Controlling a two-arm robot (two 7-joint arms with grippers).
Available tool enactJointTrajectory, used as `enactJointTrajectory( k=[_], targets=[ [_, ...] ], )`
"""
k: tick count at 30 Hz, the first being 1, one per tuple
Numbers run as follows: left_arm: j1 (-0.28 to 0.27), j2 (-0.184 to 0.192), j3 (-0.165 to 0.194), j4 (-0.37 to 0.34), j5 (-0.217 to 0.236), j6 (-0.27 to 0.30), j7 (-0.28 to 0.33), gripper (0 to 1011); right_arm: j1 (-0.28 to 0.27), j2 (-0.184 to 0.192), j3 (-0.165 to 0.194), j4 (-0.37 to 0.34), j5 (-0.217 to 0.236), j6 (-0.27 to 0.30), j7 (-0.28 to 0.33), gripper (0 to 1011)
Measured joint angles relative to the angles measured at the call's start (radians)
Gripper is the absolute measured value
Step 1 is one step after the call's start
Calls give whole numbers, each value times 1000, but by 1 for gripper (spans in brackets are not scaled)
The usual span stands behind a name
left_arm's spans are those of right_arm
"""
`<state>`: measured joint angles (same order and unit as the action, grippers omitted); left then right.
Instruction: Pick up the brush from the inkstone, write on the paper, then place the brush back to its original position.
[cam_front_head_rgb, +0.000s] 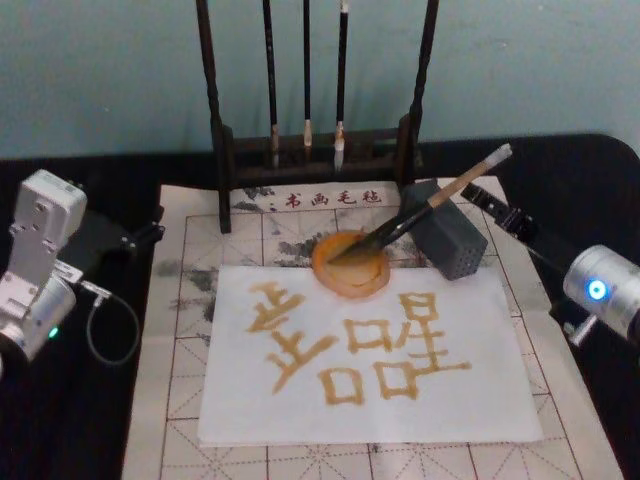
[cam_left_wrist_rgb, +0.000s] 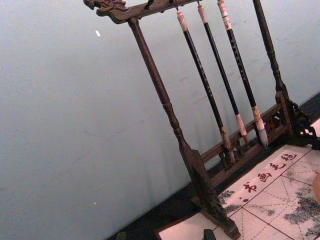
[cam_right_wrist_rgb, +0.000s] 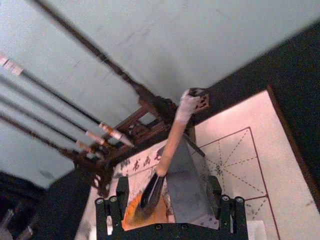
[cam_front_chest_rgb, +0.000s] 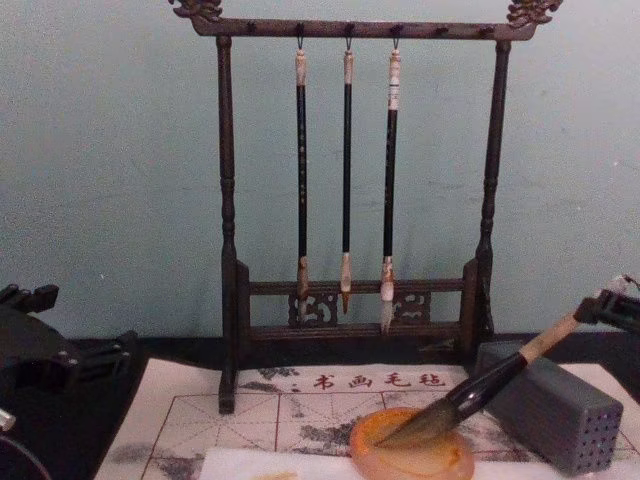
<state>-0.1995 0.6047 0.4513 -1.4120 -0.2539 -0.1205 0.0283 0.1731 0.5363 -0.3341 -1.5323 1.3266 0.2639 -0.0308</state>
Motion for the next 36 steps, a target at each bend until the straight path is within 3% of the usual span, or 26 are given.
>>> enactJointTrajectory(
  k=[5, 6, 9, 10, 13, 16, 19, 20, 28, 31, 36],
  targets=[
    [0, 0, 0, 0, 0, 0, 0, 1001, -50, 46, -43, -56, -119, -91, 37, 1002],
    [0, 0, 0, 0, 0, 0, 0, 1001, -63, 54, -55, -68, -170, -123, 47, 1002],
    [0, 0, 0, 0, 0, 0, 0, 1001, -79, 61, -71, -80, -236, -165, 56, 1002],
    [0, 0, 0, 0, 0, 0, 0, 1001, -89, 62, -82, -84, -289, -201, 58, 1002],
    [0, 0, 0, 0, 0, 0, 0, 1001, -101, 63, -98, -85, -369, -259, 60, 1002],
    [0, 0, 0, 0, 0, 0, 0, 1001, -114, 57, -126, -70, -507, -356, 57, 1002],
    [0, 0, 0, 0, 0, 0, 0, 1001, -117, 50, -141, -55, -577, -398, 46, 1002],
    [0, 0, 0, 0, 0, 0, 0, 1001, -117, 46, -149, -45, -619, -421, 38, 1002],
    [0, 0, 0, 0, 0, 0, 0, 1001, -112, 28, -183, 5, -816, -496, -16, 1002],
    [0, 0, 0, 0, 0, 0, 0, 1001, -111, 24, -188, 16, -857, -510, -28, 1002],
    [0, 0, 0, 0, 0, 0, 0, 1001, -111, 25, -188, 15, -853, -511, -28, 1003]
  ],
)
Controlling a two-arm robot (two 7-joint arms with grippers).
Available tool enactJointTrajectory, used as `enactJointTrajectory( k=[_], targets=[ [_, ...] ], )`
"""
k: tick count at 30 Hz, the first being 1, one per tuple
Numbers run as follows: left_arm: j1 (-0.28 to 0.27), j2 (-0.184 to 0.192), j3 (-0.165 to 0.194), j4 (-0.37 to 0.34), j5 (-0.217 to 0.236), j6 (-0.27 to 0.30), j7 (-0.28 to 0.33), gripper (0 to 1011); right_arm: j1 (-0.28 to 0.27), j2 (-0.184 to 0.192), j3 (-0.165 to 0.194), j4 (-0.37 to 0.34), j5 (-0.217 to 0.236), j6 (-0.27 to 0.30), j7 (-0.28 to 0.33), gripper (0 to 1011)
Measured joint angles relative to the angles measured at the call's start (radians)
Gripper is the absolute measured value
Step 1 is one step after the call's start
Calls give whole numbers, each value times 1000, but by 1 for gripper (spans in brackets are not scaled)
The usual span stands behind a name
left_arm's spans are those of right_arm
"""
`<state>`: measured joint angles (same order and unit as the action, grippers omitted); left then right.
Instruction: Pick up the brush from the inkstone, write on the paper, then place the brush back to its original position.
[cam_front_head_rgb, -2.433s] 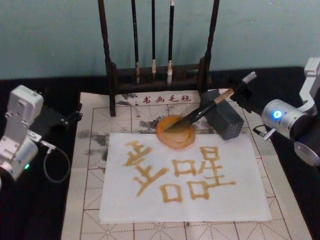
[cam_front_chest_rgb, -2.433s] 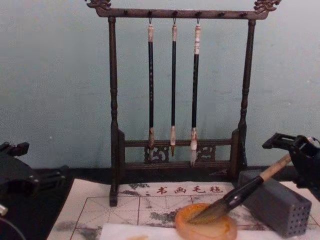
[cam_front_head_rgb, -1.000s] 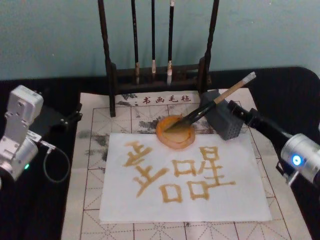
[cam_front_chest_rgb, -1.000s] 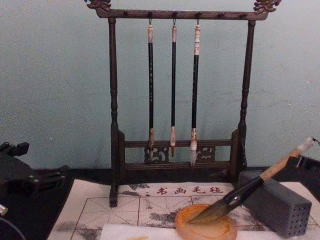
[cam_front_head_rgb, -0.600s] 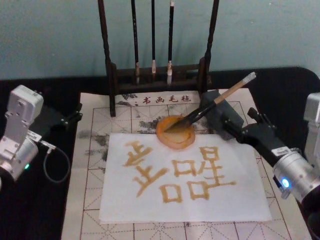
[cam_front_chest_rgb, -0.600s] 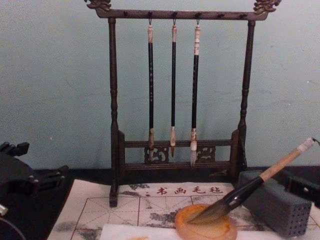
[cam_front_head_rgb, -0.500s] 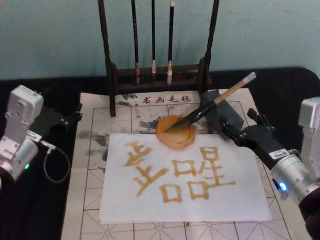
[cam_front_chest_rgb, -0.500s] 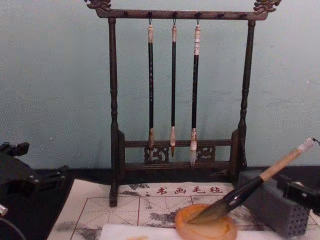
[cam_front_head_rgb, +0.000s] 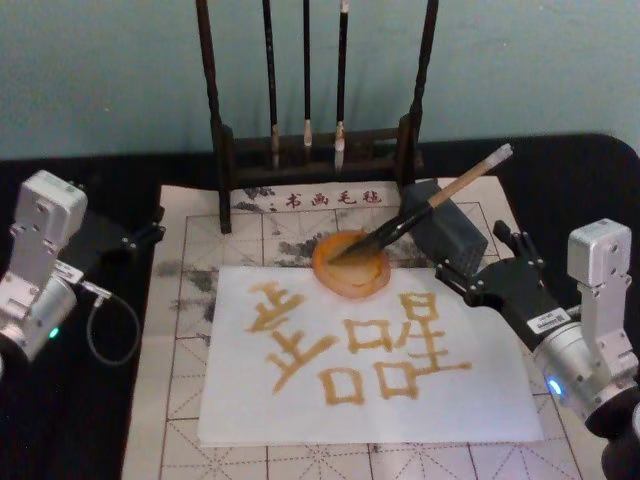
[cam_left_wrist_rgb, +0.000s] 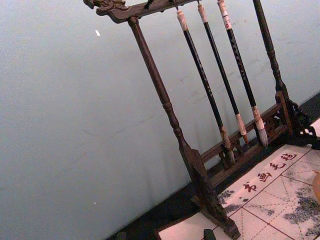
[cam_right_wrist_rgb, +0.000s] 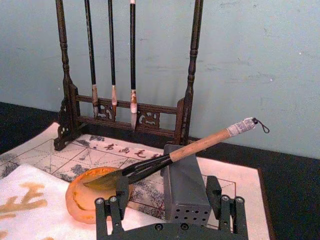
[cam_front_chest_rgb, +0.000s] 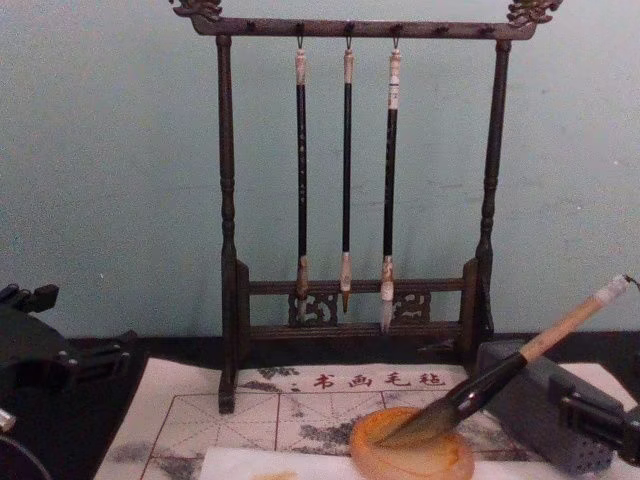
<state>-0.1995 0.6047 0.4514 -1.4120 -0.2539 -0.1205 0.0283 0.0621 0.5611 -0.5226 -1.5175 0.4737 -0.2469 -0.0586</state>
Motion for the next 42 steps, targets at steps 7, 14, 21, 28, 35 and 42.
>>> enactJointTrajectory(
  k=[7, 14, 21, 28, 35, 42],
  targets=[
    [0, 0, 0, 0, 0, 0, 0, 1001, 0, 1, 2, -3, 10, 4, 3, 1002],
    [0, 0, 0, 0, 0, 0, 0, 1001, -1, 2, 3, -5, 16, 6, 5, 1002],
    [0, 0, 0, 0, 0, 0, 0, 1001, -1, 2, 4, -6, 19, 8, 6, 1002],
    [0, 0, 0, 0, 0, 0, 0, 1001, -1, 3, 4, -7, 21, 9, 6, 1002],
    [0, 0, 0, 0, 0, 0, 0, 1001, -1, 3, 4, -7, 22, 9, 7, 1003],
    [0, 0, 0, 0, 0, 0, 0, 1001, -1, 3, 4, -7, 23, 10, 7, 1002]
  ],
)
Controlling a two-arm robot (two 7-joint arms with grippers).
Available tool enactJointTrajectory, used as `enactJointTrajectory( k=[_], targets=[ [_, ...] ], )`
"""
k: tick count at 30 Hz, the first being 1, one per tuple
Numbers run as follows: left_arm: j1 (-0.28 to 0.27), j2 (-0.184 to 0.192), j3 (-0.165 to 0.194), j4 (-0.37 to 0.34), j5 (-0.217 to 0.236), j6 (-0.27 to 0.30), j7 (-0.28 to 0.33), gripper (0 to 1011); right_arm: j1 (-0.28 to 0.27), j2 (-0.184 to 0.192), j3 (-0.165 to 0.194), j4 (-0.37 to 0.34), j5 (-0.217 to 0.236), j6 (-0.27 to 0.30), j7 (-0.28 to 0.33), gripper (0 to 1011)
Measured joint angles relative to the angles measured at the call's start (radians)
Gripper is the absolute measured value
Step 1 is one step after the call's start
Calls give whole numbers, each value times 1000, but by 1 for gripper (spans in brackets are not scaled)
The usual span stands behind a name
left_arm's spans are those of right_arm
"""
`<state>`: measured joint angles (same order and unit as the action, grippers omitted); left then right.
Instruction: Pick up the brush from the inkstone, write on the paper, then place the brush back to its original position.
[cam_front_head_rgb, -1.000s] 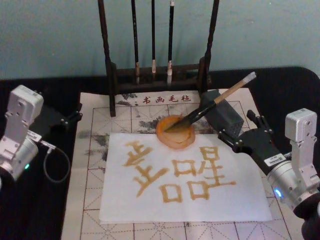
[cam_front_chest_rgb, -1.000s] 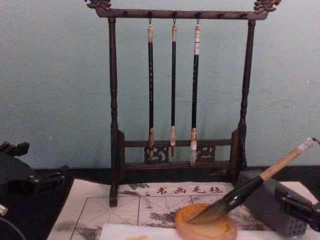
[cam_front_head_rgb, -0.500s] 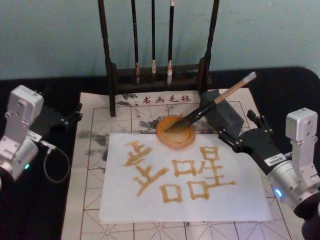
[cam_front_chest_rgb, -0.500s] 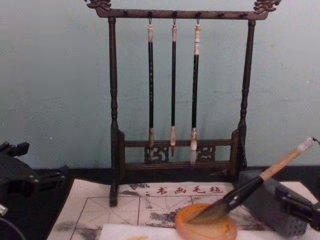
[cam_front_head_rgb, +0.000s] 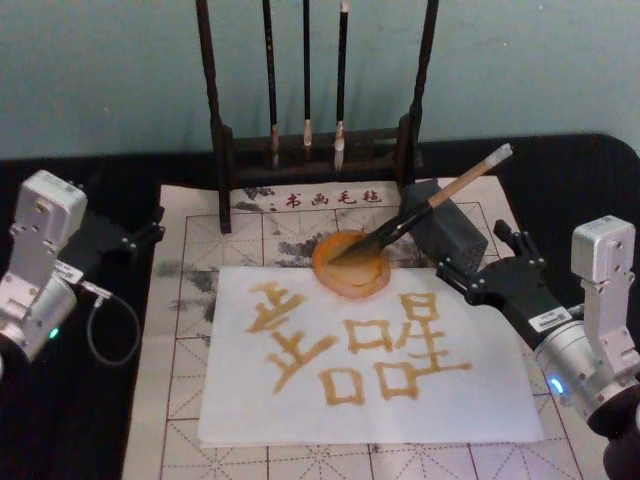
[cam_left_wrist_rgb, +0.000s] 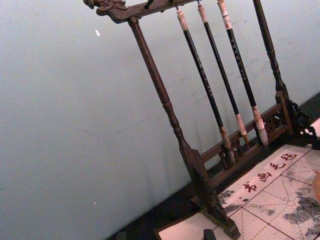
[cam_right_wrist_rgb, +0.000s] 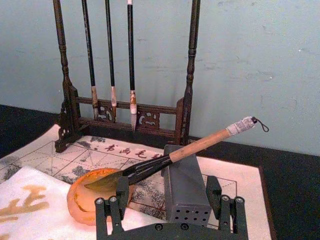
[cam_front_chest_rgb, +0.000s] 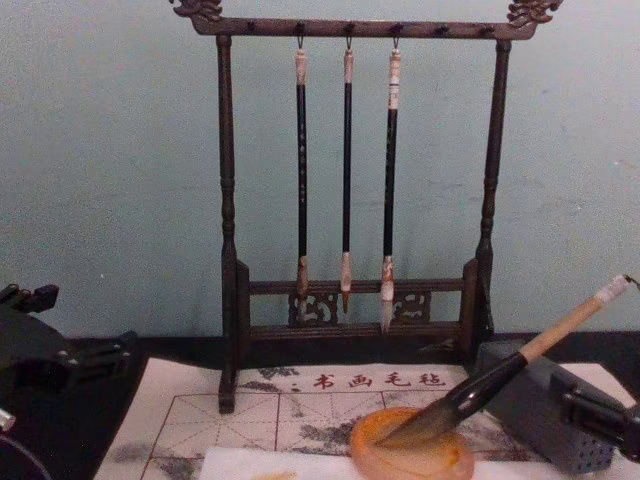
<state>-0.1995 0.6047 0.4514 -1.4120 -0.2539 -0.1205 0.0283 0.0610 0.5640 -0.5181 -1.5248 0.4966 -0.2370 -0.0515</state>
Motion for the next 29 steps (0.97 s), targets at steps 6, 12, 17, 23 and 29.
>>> enactJointTrajectory(
  k=[6, 12, 17, 23, 29],
  targets=[
    [0, 0, 0, 0, 0, 0, 0, 1001, 0, 0, 0, 0, 1, 0, 0, 1002],
    [0, 0, 0, 0, 0, 0, 0, 1001, 0, 0, 0, 0, 1, 0, 0, 1002],
    [0, 0, 0, 0, 0, 0, 0, 1001, 0, 0, 0, 0, 1, 0, 0, 1003],
    [0, 0, 0, 0, 0, 0, 0, 1001, 0, 0, 0, 0, 1, 0, 0, 1002],
    [0, 0, 0, 0, 0, 0, 0, 1001, 0, 0, 0, 0, 1, 0, 0, 1002]
  ],
)
